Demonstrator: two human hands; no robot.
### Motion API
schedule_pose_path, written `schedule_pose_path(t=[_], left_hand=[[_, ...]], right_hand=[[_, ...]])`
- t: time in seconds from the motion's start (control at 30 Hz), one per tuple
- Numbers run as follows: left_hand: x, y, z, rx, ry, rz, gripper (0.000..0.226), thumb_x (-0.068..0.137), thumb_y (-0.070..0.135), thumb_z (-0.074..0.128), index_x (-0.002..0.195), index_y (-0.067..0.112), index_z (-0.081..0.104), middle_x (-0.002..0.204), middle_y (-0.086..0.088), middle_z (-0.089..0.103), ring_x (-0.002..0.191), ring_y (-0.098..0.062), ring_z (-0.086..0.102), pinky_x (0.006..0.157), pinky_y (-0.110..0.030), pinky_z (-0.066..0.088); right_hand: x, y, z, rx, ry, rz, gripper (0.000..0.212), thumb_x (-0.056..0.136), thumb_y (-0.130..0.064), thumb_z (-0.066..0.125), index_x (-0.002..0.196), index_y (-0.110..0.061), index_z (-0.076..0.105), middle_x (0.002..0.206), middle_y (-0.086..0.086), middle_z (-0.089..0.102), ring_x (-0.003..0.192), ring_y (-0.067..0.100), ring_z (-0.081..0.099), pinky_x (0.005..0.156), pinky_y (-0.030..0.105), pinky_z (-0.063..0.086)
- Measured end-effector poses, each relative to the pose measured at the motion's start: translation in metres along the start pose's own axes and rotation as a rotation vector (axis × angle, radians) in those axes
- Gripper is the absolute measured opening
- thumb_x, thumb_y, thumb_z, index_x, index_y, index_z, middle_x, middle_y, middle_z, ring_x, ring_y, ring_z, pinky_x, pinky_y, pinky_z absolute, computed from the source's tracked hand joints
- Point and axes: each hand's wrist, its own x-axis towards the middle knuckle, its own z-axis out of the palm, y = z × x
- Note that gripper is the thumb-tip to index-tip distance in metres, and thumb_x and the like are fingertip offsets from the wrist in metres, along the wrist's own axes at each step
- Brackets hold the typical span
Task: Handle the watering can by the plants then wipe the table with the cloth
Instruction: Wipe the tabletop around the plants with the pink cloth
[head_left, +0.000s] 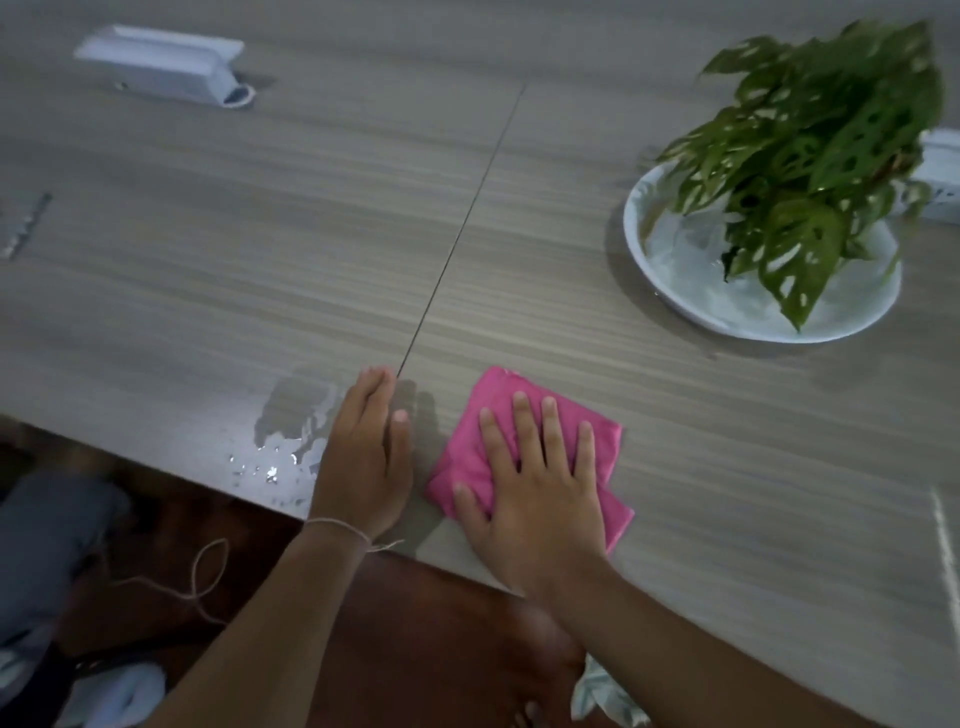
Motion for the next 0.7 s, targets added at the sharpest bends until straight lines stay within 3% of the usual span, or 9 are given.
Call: schedule_pose_path(t=[0.23, 0.43, 0.7], left_hand=[[-0.008, -0.004, 0.001, -0.022, 0.038, 0.012, 0.055, 0.102, 0.032, 0.026, 0.148, 0.004, 0.038, 0.157, -0.009, 0.034, 0.149, -0.015, 0.024, 0.122, -0.029, 0.02], [-0.005, -0.005, -0.001, -0.066, 0.142, -0.046, 0.055, 0.102, 0.03, 0.027, 0.146, 0.0, 0.04, 0.153, -0.013, 0.039, 0.146, -0.023, 0.031, 0.12, -0.032, 0.025], [-0.002, -0.001, -0.001, -0.031, 0.099, -0.086, 0.056, 0.101, 0.029, 0.027, 0.144, -0.003, 0.041, 0.151, -0.017, 0.041, 0.144, -0.027, 0.034, 0.119, -0.041, 0.03]], right_hand=[[0.043, -0.014, 0.003, -0.014, 0.0, -0.059, 0.08, 0.096, -0.072, 0.019, 0.165, -0.033, 0.013, 0.174, 0.009, 0.004, 0.16, 0.034, -0.005, 0.124, 0.062, -0.006], [0.078, -0.023, 0.0, -0.017, 0.003, -0.072, 0.081, 0.095, -0.074, 0.01, 0.165, -0.034, 0.005, 0.174, 0.008, -0.001, 0.16, 0.033, -0.01, 0.124, 0.061, -0.01], [0.074, -0.021, -0.001, -0.02, -0.029, -0.083, 0.08, 0.097, -0.073, 0.008, 0.166, -0.033, 0.002, 0.174, 0.007, -0.006, 0.159, 0.033, -0.012, 0.124, 0.06, -0.008]])
